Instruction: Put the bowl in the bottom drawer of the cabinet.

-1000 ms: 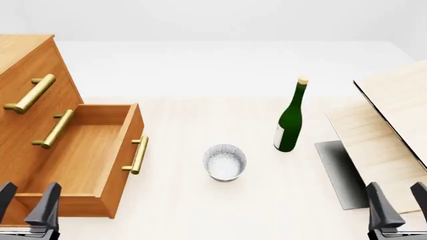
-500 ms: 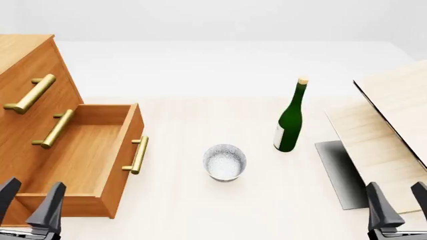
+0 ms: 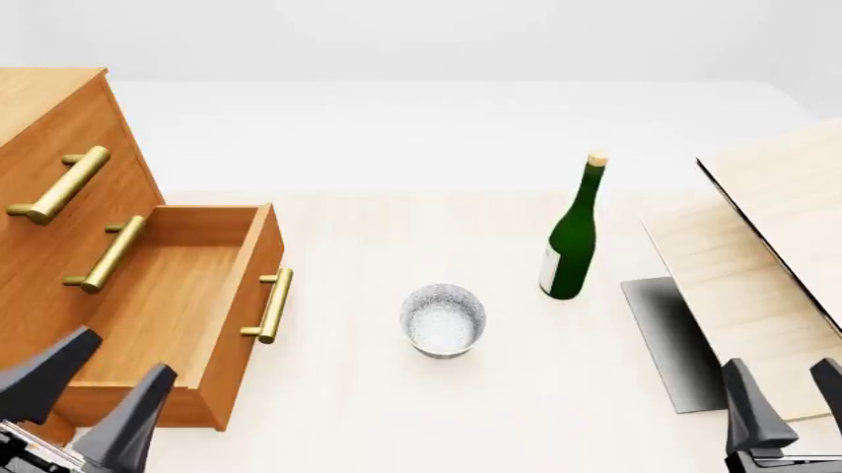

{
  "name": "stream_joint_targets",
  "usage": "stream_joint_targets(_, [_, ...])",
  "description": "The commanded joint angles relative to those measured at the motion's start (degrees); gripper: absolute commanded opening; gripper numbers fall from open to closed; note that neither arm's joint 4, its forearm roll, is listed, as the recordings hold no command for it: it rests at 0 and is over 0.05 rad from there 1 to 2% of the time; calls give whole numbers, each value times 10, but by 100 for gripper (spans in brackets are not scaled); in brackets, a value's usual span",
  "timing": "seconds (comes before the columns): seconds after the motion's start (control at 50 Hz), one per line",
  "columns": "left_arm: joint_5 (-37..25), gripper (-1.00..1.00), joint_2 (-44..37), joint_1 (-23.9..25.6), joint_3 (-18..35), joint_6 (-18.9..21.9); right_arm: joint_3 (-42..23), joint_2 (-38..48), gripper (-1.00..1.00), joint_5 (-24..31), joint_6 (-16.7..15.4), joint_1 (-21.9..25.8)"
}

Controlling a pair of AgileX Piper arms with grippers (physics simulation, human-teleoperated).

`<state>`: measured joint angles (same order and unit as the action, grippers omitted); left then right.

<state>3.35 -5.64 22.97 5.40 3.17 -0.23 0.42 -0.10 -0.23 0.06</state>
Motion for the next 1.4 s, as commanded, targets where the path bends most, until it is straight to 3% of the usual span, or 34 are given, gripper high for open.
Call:
stream_joint_targets(0.02, [24, 100, -128, 49, 79, 20, 0, 0, 100, 0, 0, 0])
stream_joint_targets(0.04, [42, 100, -140, 56, 71, 24, 0, 0, 100, 0, 0, 0])
stream_joint_targets(0.06, [85, 100, -225, 87, 100, 23, 0, 0, 100, 0, 0, 0])
stream_joint_targets(0.1, [97, 100, -258, 106, 118, 33, 0, 0, 100, 0, 0, 0])
stream_joint_targets(0.14, [96, 100, -272, 126, 145, 16, 0, 0, 100, 0, 0, 0])
stream_joint_targets(0.16, [97, 100, -303, 126, 164, 34, 0, 0, 100, 0, 0, 0])
stream_joint_targets(0.18, [64, 100, -464, 133, 326, 11, 0, 0, 100, 0, 0, 0])
stream_joint_targets(0.48, [15, 100, -481, 137, 374, 31, 0, 0, 100, 0, 0, 0])
stream_joint_targets(0.64, [-18, 100, -510, 153, 426, 41, 0, 0, 100, 0, 0, 0])
stream_joint_targets(0.8, [-22, 100, -556, 174, 451, 27, 0, 0, 100, 0, 0, 0])
stream_joint_targets(1.14, [-99, 100, -648, 207, 534, 2, 0, 0, 100, 0, 0, 0])
stream_joint_targets(1.18, [-95, 100, -653, 213, 535, -19, 0, 0, 100, 0, 0, 0])
stream_joint_targets(1.4, [-133, 100, -714, 225, 560, -44, 0, 0, 100, 0, 0, 0])
